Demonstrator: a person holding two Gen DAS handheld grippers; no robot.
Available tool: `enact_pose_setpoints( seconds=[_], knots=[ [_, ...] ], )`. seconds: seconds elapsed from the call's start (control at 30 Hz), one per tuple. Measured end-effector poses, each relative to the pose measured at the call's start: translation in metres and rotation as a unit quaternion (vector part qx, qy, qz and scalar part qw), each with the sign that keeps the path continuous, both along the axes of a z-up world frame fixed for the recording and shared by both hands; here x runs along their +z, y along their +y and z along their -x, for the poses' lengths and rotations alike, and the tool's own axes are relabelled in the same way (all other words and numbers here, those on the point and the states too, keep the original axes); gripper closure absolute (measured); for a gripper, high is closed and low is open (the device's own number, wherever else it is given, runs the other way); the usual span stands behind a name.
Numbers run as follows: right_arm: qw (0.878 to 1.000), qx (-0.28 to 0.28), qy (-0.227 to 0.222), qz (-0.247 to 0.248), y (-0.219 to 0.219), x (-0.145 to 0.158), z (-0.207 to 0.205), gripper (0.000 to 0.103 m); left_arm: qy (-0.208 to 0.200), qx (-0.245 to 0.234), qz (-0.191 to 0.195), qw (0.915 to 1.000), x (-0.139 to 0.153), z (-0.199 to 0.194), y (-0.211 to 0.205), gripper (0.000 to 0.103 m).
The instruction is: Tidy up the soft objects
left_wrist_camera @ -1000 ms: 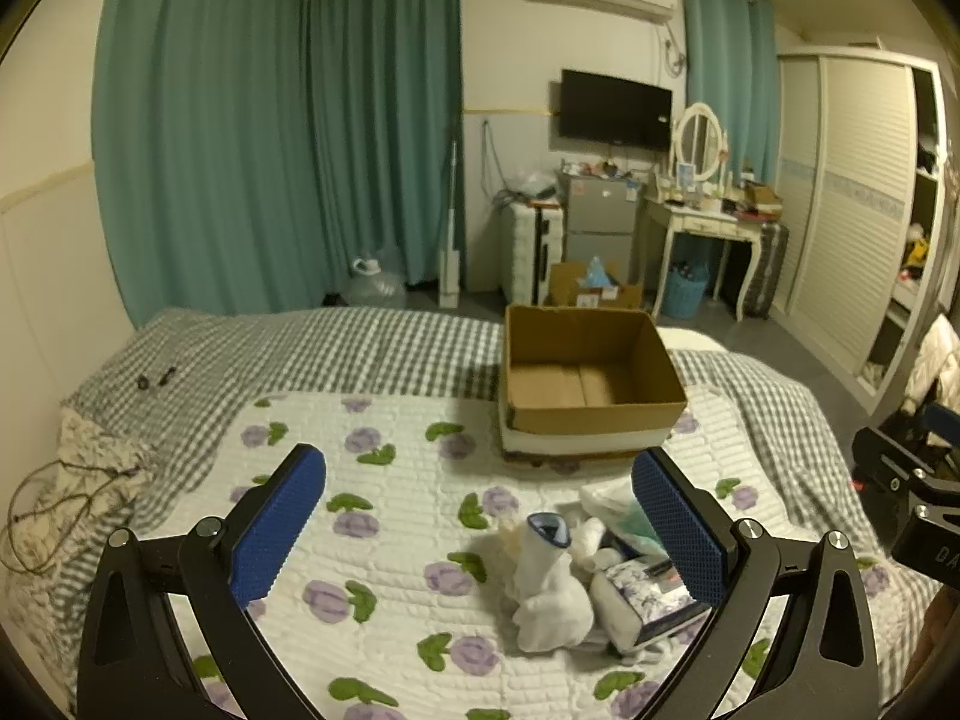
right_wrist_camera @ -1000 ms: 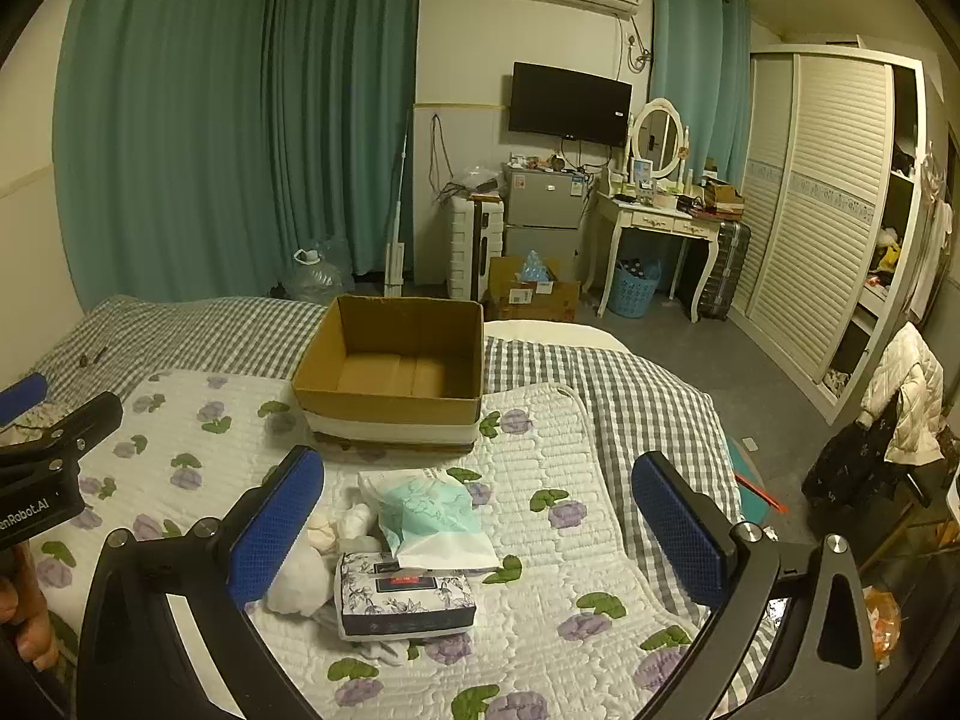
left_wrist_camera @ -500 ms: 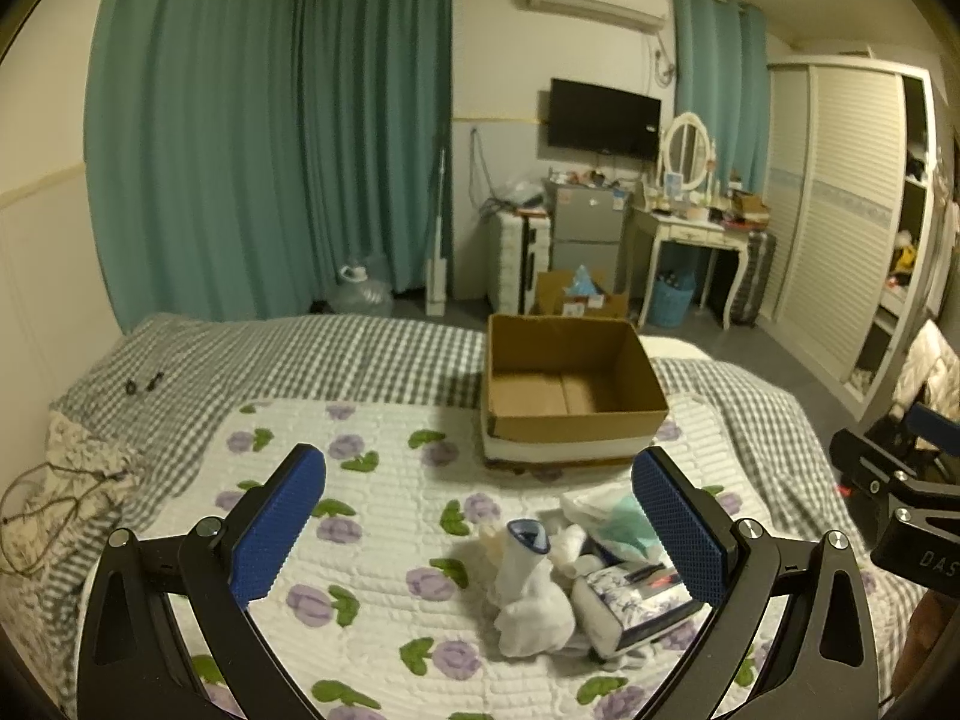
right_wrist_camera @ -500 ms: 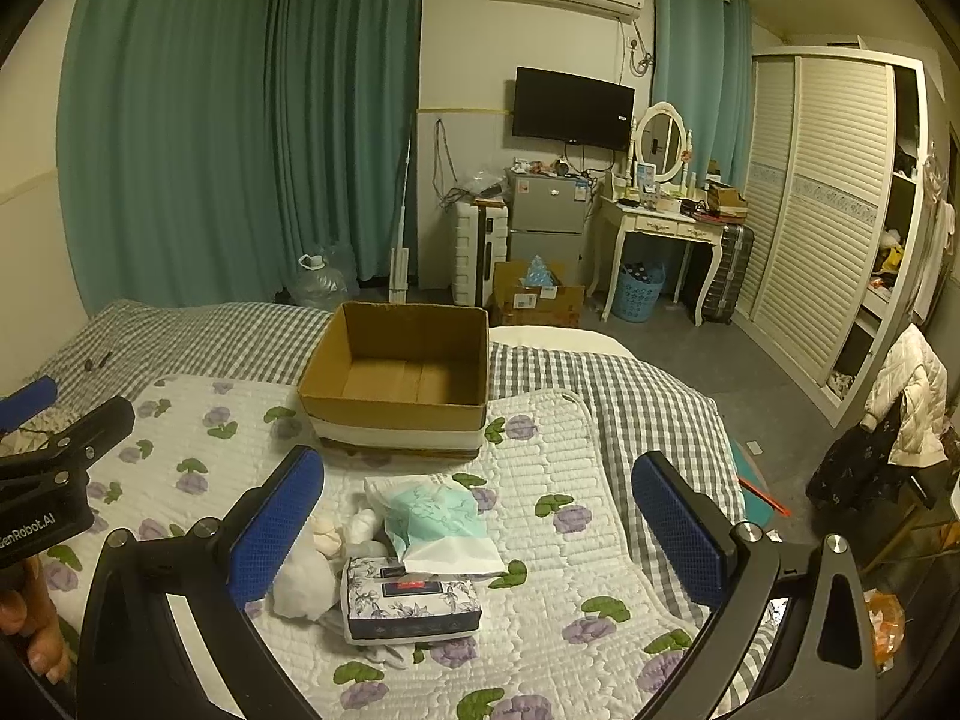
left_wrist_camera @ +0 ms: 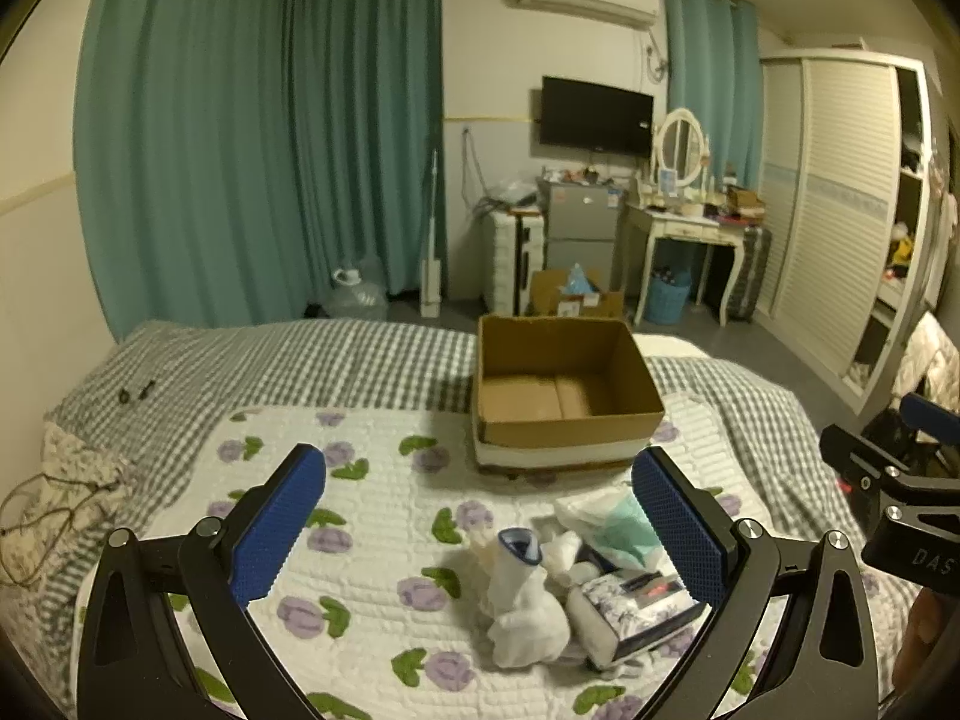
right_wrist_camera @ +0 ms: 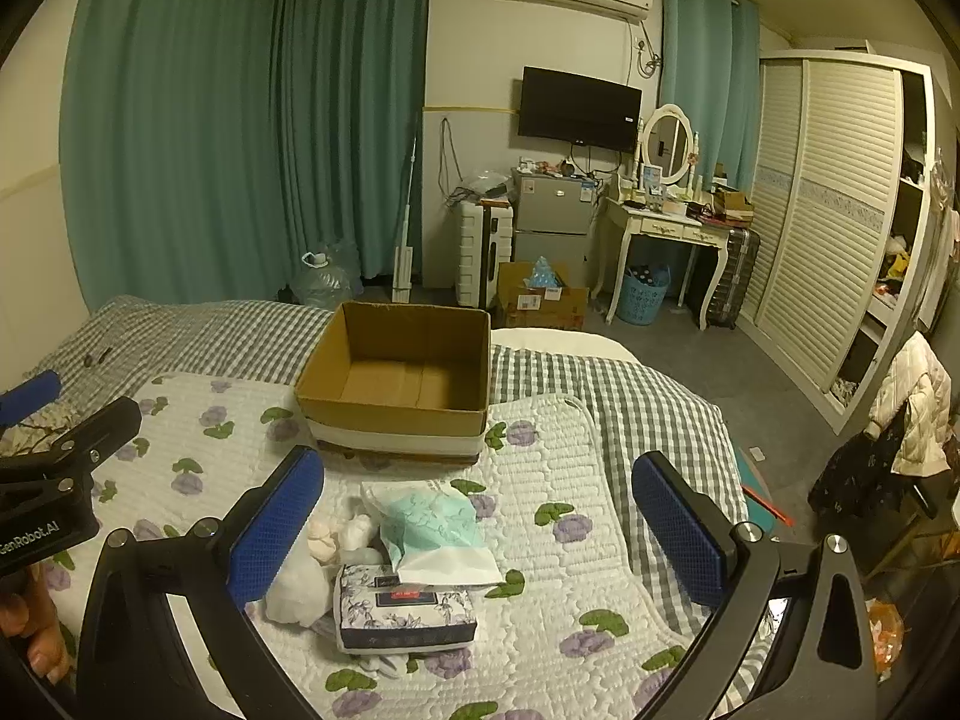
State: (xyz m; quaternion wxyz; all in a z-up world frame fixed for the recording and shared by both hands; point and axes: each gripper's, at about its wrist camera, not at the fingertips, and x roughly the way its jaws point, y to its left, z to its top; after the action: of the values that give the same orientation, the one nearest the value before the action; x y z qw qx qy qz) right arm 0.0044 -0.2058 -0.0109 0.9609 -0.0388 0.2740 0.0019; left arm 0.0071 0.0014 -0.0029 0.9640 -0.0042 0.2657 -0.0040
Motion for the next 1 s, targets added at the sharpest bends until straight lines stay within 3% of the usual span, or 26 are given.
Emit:
enact_pose_setpoints(
  seconds=[0.2,0.4,0.83,1.0],
  knots=[
    [1.0,0.0,0.009,-0.005,-0.007,-0.009,-0.013,0.0,0.014,0.004,0.001,0.9999,-0.013,-0.012,0.001,0.0],
    [1.0,0.003,0.028,0.0,-0.013,-0.033,-0.037,0.0,0.061,0.008,-0.008,0.9981,-0.054,-0.034,0.0,0.004],
    [0.988,0.052,0.142,0.026,-0.006,-0.128,-0.107,0.0,0.192,-0.015,-0.001,0.9813,-0.162,-0.06,-0.022,0.004],
    [0.981,0.07,0.174,0.039,0.004,-0.159,-0.129,0.0,0.213,-0.012,-0.007,0.9769,-0.185,-0.069,-0.026,0.004]
  ],
)
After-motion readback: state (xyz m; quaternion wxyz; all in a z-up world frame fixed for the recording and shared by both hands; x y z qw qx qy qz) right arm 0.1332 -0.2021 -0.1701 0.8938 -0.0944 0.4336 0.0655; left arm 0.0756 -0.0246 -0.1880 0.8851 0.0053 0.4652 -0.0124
